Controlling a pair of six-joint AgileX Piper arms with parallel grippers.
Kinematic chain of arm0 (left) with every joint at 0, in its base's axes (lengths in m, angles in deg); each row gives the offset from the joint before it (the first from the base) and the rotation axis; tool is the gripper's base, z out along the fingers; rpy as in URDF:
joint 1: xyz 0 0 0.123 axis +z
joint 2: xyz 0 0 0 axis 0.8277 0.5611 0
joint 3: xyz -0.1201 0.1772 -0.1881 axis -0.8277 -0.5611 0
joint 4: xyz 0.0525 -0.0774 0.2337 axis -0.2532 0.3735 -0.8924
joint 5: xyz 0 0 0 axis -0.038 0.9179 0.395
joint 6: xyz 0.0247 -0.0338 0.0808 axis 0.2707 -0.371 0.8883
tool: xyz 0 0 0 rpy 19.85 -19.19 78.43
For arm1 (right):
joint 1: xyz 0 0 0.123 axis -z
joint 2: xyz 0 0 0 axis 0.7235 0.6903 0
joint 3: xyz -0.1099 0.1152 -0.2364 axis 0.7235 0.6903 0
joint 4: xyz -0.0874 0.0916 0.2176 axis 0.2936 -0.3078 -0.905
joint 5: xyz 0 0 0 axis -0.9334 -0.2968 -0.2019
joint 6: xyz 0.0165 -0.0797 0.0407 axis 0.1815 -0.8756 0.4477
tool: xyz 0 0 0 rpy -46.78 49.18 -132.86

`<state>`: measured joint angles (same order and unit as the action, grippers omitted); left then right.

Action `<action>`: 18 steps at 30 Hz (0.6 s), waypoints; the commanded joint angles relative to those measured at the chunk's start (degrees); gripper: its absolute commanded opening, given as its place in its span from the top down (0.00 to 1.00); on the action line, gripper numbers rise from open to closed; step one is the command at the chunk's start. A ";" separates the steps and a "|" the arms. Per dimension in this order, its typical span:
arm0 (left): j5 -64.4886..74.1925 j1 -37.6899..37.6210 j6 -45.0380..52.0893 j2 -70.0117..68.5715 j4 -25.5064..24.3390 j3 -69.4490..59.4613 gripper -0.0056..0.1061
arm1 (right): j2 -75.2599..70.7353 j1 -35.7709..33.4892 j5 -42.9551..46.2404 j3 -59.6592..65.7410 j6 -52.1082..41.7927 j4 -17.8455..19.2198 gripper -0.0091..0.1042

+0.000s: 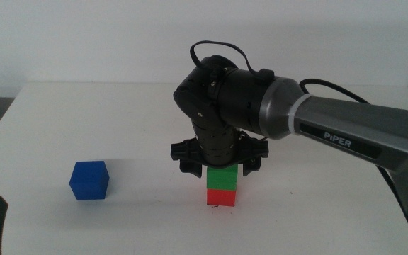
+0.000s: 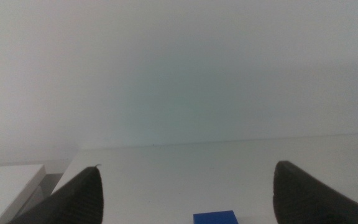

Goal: Stack red cubes first, then green, then blue cubes in a specific spot.

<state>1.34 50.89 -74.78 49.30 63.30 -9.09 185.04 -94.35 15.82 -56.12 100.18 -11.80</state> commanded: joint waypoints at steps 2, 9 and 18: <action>-0.61 -0.24 -0.04 -0.21 0.11 0.00 0.11 | -4.47 -1.23 -0.51 0.15 -1.04 1.46 0.18; -0.61 -0.24 -0.04 -0.21 0.11 0.00 0.11 | -18.51 -2.90 -0.51 0.71 -6.76 3.23 0.18; -0.61 -0.24 0.06 -0.21 0.11 0.00 0.11 | -42.46 -0.97 -0.46 22.27 -16.28 3.58 0.18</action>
<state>1.34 50.89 -74.78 49.30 63.30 -9.09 147.12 -96.44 16.03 -37.99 86.65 -9.08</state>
